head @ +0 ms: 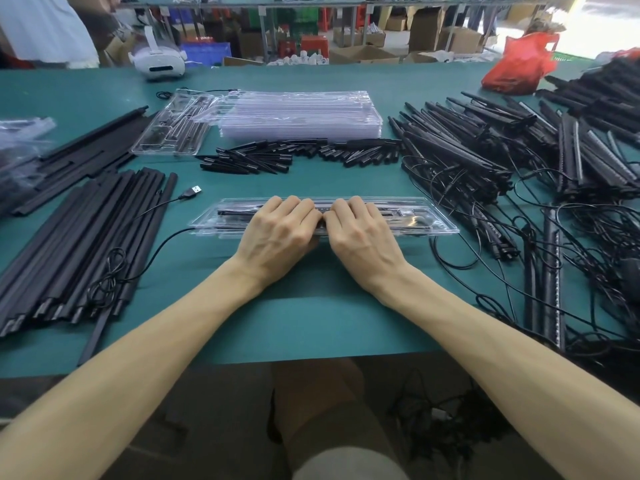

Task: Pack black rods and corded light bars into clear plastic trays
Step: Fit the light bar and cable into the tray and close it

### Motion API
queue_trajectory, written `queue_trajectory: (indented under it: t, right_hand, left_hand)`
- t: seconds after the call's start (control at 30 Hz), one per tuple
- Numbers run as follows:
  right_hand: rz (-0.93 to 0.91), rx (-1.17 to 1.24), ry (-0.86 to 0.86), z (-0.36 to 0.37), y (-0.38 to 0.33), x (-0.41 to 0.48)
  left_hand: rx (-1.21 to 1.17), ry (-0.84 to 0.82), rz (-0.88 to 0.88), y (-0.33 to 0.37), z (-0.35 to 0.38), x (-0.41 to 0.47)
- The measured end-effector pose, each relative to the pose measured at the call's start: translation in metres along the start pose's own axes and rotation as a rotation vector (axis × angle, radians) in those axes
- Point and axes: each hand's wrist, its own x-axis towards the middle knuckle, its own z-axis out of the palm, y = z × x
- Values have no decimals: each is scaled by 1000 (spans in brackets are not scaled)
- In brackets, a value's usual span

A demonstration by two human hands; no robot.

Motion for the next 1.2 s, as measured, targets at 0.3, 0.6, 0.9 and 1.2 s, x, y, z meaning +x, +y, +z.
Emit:
queue_trajectory:
  t: [0.3,0.6,0.9,1.2]
  right_hand:
    - [7,-14,3,2,0,1]
    - [31,18,0,3,0,1]
    - [26,36,-2,2,0,0]
    - [29,65,23,3,2,0]
  left_hand:
    - [-8,0,-6,-1,0,0]
    - [-2,-10,-6,-1,0,0]
    - [-42,-26,-15,0,-2,0]
    - [-50,-23,-20,0,-3,1]
